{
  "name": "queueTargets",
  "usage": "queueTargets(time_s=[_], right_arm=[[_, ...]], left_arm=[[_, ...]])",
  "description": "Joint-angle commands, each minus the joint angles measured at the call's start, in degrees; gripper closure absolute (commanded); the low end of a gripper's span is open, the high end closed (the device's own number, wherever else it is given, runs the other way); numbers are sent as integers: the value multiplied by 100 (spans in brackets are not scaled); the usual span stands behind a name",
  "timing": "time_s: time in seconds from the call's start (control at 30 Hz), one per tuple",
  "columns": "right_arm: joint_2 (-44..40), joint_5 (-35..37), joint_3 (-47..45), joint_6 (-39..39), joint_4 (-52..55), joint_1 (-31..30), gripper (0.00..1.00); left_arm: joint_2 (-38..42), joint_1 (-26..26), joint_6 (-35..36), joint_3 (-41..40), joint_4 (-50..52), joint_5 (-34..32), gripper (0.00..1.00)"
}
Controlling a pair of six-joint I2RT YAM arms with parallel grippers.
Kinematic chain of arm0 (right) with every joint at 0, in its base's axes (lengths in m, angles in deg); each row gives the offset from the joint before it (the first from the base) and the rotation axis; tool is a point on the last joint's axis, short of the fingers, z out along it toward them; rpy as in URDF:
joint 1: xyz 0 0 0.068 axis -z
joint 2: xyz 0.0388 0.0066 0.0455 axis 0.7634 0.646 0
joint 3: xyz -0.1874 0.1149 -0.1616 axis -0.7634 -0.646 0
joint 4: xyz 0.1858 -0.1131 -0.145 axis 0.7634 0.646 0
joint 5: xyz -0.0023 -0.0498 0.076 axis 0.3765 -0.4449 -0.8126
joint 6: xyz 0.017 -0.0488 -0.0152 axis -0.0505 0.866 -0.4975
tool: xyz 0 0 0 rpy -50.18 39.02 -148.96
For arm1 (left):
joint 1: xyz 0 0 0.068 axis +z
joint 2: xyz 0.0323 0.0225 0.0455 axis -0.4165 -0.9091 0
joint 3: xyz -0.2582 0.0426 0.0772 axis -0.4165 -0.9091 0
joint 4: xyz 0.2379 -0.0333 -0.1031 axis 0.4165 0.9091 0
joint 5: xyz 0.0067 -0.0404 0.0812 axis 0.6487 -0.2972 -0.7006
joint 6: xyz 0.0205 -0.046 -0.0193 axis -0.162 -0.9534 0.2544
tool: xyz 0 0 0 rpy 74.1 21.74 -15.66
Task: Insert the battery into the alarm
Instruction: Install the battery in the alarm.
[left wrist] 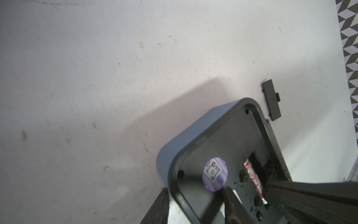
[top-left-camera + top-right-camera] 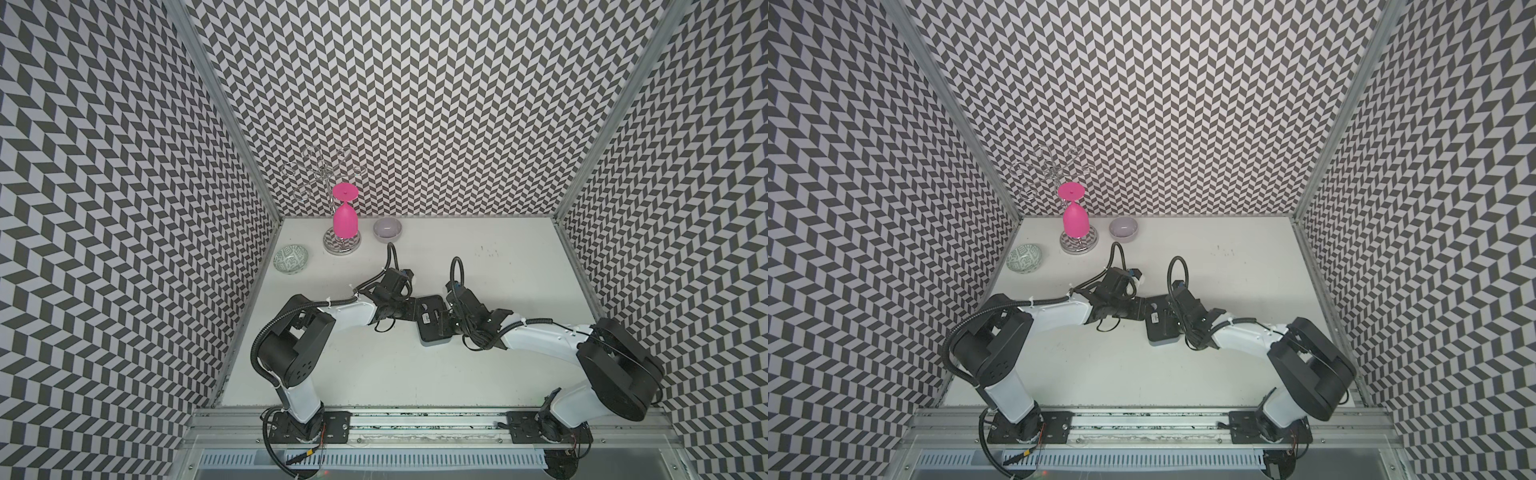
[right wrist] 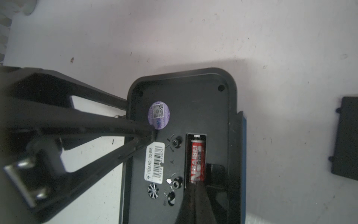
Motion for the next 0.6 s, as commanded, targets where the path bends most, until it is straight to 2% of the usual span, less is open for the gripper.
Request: queueTargets(time_s=[0.0, 0.13, 0.43, 0.57], right_arm=[[435, -35, 44, 78, 600, 15, 100], [676, -223, 38, 189, 902, 4, 100], [1404, 424, 173, 440, 1618, -130, 100], [1719, 263, 372, 677, 1779, -196, 100]], left_arm=[[-318, -73, 164, -46, 621, -220, 54], [-318, -77, 181, -32, 632, -238, 54], [-351, -69, 146, -56, 632, -230, 54], [-357, -68, 137, -74, 616, -221, 54]])
